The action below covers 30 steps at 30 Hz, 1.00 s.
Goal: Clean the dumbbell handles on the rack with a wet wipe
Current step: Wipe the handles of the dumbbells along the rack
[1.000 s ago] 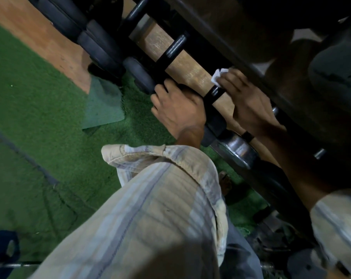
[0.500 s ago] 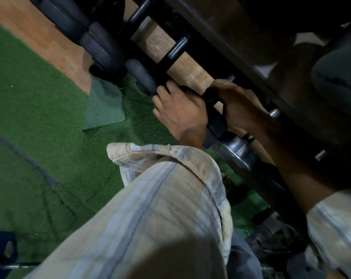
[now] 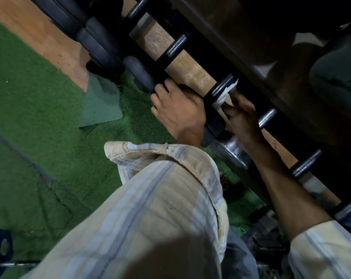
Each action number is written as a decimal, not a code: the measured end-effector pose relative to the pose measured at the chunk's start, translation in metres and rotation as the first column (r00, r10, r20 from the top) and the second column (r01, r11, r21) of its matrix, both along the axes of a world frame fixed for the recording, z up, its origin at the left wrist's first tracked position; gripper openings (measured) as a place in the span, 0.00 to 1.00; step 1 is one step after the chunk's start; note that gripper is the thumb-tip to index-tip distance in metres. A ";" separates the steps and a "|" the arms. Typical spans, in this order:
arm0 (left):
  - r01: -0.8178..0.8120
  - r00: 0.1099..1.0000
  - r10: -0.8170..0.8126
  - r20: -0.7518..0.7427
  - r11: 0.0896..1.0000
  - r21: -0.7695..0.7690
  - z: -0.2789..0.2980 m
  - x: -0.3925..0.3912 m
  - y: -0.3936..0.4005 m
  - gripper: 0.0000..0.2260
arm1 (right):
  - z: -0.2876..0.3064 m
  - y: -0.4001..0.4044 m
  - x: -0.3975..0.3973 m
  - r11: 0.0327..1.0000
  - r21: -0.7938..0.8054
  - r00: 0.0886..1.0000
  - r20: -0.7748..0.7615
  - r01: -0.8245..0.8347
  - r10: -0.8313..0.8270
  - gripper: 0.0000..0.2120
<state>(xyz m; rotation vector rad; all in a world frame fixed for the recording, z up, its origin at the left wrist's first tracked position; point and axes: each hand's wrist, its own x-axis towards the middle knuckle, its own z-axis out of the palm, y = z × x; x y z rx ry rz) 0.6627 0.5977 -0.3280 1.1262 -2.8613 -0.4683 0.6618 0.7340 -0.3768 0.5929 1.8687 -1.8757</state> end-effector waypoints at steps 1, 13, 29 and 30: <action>0.000 1.000 0.000 0.000 1.000 -0.003 0.000 0.000 0.000 0.17 | 0.006 -0.002 -0.004 0.975 -0.159 0.982 0.134 0.152 -0.131 0.12; 0.001 1.000 -0.001 -0.021 1.000 0.003 0.002 -0.001 0.000 0.17 | 0.020 -0.026 -0.037 0.909 -0.277 0.898 0.397 0.312 -0.188 0.10; 0.024 0.998 -0.025 0.055 1.000 0.019 0.005 -0.003 -0.004 0.15 | 0.081 -0.045 -0.053 0.804 0.496 0.942 0.227 -0.329 0.245 0.06; 0.028 0.997 -0.031 0.075 0.999 0.030 0.007 -0.003 -0.004 0.16 | 0.075 -0.047 -0.056 0.796 0.506 0.943 0.206 -0.332 0.263 0.09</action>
